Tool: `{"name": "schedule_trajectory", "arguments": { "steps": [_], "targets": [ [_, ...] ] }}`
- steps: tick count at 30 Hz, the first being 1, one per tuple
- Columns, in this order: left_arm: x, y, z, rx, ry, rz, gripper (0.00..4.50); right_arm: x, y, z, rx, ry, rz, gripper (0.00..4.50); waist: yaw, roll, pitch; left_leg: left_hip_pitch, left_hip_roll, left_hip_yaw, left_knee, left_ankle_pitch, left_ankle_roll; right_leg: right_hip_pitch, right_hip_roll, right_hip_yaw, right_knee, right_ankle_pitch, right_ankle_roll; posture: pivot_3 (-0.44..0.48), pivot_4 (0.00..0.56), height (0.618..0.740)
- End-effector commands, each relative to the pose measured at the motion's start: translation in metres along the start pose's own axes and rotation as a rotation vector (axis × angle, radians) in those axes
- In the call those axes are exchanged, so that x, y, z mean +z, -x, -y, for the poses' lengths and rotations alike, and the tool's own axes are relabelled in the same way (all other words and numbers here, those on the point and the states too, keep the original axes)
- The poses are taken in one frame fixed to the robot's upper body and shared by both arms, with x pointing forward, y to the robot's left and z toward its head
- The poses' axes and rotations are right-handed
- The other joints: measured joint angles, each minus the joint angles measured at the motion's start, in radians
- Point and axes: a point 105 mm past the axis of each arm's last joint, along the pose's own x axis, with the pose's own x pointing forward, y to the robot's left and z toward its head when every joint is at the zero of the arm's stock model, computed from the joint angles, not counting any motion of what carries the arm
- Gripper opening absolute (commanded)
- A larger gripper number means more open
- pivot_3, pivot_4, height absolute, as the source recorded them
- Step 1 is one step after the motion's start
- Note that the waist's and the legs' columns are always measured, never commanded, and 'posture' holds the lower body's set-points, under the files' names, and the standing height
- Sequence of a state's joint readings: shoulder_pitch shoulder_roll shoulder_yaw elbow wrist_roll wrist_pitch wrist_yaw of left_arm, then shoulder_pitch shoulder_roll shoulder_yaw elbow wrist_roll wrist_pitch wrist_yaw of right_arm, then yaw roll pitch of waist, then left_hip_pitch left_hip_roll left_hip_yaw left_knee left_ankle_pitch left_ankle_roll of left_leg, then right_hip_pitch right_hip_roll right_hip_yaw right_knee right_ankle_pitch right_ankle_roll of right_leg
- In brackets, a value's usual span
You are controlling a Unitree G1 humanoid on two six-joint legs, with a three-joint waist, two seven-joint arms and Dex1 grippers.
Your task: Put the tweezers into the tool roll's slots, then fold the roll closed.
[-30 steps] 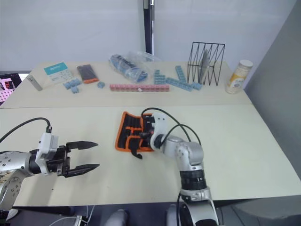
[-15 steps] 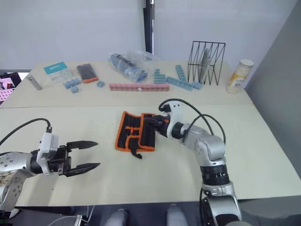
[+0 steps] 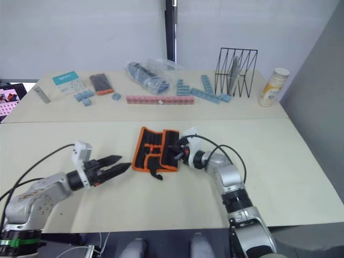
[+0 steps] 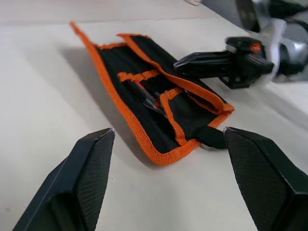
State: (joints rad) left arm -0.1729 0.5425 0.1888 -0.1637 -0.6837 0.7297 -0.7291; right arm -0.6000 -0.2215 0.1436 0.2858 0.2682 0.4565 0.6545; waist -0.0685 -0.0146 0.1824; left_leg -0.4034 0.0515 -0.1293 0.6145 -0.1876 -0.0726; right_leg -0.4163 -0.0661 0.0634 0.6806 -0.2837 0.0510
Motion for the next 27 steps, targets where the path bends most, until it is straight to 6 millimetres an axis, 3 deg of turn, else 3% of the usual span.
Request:
{"name": "schedule_trajectory", "arguments": {
  "steps": [1,7,10,19,27],
  "targets": [
    [0.003,-0.01,-0.003,0.069,-0.009,-0.003,3.84,-0.009,0.0,-0.004,0.005,-0.006,-0.022,0.03,-0.001,0.0,0.0,0.0,0.0,0.0,0.0,0.0,0.0,0.0,0.0,0.0,0.0,0.0,0.0,0.0,0.15,0.702],
    [-0.002,-0.023,-0.014,0.139,0.036,-0.011,3.84,-0.01,-0.002,-0.008,0.012,0.002,-0.027,0.03,-0.003,0.0,0.0,0.004,0.0,0.0,0.0,0.001,-0.001,0.003,0.001,0.002,0.0,0.001,0.0,0.0,0.15,0.702],
    [0.002,-0.022,-0.015,0.13,0.052,0.011,3.12,-0.011,-0.002,-0.009,0.013,0.006,-0.033,0.0,-0.002,0.0,0.0,0.005,0.0,0.0,0.0,0.001,-0.001,0.004,0.001,0.002,0.0,0.0,0.001,0.0,0.15,0.702],
    [0.002,-0.023,-0.016,0.122,0.07,0.0,0.08,-0.012,-0.006,-0.016,0.026,0.007,-0.038,0.0,-0.002,0.0,0.0,0.005,0.0,0.0,0.0,0.001,-0.001,0.005,0.001,0.002,0.0,0.0,0.001,0.0,0.15,0.702],
    [0.008,-0.022,-0.02,0.134,0.055,0.01,0.03,-0.013,-0.008,-0.019,0.034,0.019,-0.046,0.0,-0.002,0.0,0.0,0.006,0.0,0.0,0.0,0.001,-0.001,0.006,0.001,0.002,0.0,0.0,0.002,0.0,0.15,0.702]
  ]
}}
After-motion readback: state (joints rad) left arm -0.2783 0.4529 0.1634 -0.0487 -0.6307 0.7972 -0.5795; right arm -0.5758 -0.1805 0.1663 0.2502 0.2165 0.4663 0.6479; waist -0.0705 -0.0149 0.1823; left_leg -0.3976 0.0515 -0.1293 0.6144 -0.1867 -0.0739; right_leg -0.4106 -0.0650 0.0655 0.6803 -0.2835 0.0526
